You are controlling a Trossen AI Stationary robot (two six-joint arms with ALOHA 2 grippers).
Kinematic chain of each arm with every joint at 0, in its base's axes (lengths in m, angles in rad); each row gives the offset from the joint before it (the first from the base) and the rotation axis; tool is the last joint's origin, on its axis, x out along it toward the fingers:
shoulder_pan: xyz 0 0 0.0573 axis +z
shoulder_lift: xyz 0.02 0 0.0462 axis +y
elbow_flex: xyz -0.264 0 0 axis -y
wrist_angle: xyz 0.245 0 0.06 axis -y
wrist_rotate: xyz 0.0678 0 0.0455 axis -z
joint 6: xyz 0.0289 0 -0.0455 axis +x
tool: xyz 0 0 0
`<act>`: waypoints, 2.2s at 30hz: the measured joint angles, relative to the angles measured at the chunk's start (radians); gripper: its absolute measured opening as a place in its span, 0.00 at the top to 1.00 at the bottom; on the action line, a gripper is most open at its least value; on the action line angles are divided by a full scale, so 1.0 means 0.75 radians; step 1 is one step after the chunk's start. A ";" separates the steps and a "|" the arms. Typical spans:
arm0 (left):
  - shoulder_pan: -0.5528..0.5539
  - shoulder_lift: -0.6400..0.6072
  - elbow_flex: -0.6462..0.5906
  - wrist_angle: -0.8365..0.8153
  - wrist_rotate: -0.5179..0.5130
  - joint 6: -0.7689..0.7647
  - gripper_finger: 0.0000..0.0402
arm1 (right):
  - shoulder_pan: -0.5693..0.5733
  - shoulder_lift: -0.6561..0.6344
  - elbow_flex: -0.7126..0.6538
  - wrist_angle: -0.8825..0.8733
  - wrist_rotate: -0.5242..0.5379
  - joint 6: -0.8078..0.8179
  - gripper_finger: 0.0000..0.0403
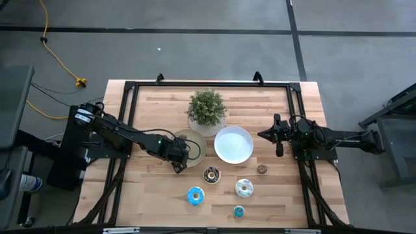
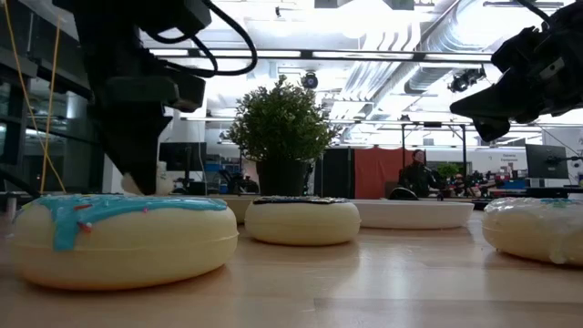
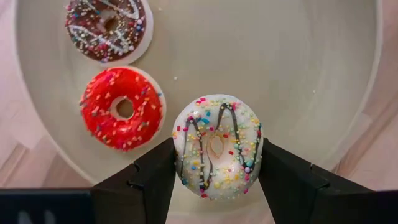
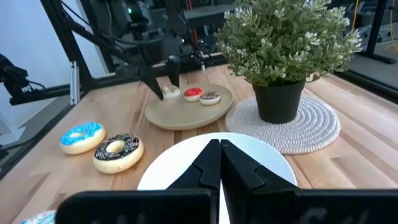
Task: Pick & Place donuts
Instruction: Put the small white donut on the brown plate, then put the small blue donut on the brown plate
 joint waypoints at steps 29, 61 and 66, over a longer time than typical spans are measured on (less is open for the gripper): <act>0.000 -0.017 -0.042 0.065 0.002 0.034 0.39 | 0.000 0.005 0.000 0.000 -0.001 0.000 1.00; -0.115 0.396 0.842 -0.037 0.281 0.805 0.39 | 0.000 0.005 0.000 0.000 -0.001 0.000 1.00; -0.138 0.610 1.139 -0.092 0.286 0.910 0.39 | 0.000 0.005 0.000 0.000 -0.001 -0.001 1.00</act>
